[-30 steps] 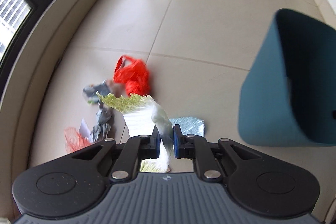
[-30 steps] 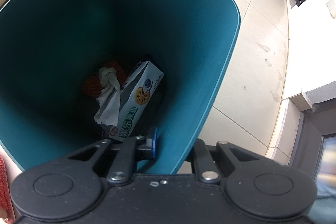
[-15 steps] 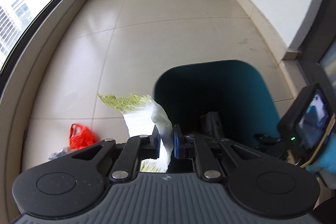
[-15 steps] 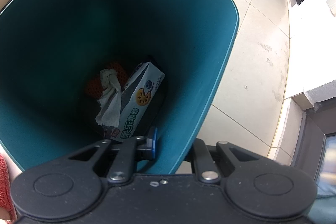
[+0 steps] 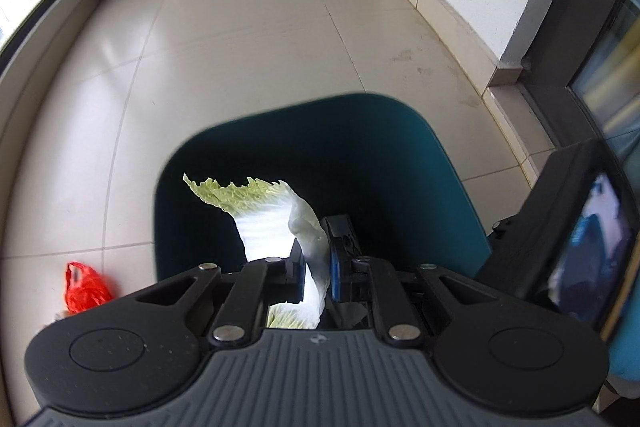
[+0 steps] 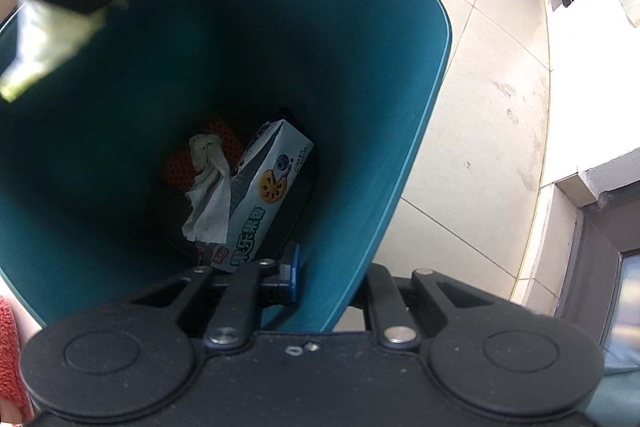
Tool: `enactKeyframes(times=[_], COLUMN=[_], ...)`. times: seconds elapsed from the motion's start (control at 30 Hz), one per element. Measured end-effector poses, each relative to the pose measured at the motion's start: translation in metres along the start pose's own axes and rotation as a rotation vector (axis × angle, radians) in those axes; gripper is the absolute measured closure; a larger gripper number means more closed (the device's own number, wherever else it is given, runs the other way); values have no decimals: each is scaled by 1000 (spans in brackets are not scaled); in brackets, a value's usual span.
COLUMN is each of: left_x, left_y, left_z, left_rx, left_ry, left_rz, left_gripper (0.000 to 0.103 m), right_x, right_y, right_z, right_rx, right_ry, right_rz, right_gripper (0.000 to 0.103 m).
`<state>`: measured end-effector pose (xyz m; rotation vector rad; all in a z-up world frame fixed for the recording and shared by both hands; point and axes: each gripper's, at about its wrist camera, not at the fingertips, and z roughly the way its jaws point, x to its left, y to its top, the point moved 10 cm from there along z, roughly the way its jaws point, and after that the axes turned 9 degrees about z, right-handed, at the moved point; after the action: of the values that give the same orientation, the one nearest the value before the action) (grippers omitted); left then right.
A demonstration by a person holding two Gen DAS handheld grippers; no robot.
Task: Collect trash
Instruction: 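Carry the cabbage leaf into the wastebasket with the left tool, then open the left tool to drop the cabbage leaf into the basket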
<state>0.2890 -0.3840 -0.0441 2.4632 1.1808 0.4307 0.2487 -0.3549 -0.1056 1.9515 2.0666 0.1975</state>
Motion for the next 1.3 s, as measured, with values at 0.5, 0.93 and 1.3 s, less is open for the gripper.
enactKeyframes(times=[0.5,0.93,1.3], left_x=[16,12,22], left_y=[-29,-34,-31], left_z=[70,85,59], left_rx=[104,121,38], left_ry=[-41,-28,-40], left_rz=[-123,-127,-167], left_gripper=[92,89,46], right_x=[2,-4,-7], right_y=[1,-2,-3], right_z=[0,-2,-5], right_rx=[-3,-7,-12], right_ry=[24,31,37], right_rz=[34,31,43], right_gripper=[90,89,89])
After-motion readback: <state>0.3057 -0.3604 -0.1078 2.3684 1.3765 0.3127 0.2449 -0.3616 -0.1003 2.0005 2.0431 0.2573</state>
